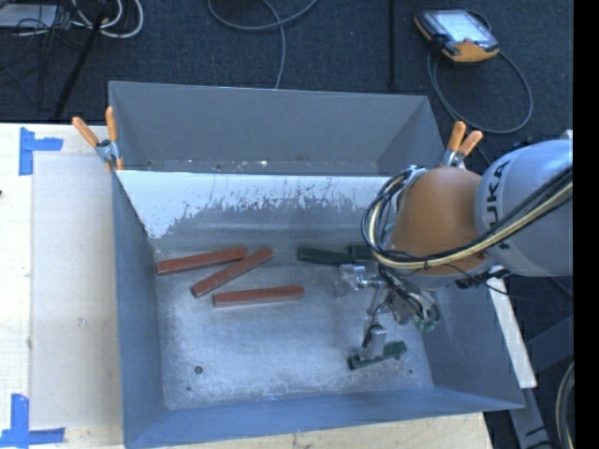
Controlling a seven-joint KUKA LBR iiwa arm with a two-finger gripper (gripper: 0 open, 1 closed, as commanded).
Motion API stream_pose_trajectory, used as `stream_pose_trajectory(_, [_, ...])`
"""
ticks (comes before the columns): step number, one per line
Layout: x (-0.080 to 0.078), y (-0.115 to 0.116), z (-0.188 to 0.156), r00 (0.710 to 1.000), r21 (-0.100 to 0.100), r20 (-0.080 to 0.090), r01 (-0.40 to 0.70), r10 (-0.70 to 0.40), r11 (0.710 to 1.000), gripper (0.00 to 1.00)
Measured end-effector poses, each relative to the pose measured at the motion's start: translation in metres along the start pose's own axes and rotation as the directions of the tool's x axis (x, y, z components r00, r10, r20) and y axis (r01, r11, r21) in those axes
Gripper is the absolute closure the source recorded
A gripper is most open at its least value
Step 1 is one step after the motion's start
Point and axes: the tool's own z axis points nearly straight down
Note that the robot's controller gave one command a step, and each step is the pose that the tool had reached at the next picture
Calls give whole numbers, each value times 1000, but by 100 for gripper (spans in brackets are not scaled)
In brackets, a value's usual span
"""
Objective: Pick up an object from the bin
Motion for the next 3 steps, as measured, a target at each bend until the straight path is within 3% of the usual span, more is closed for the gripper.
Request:
stream_pose_trajectory(1, [-4,-10,-7,978,2,0,-210,210,978,0])
stream_pose_trajectory(2, [23,-8,-7,994,1,-1,108,-108,994,0])
stream_pose_trajectory(3, [43,-4,-4,964,1,1,265,-265,964,0])
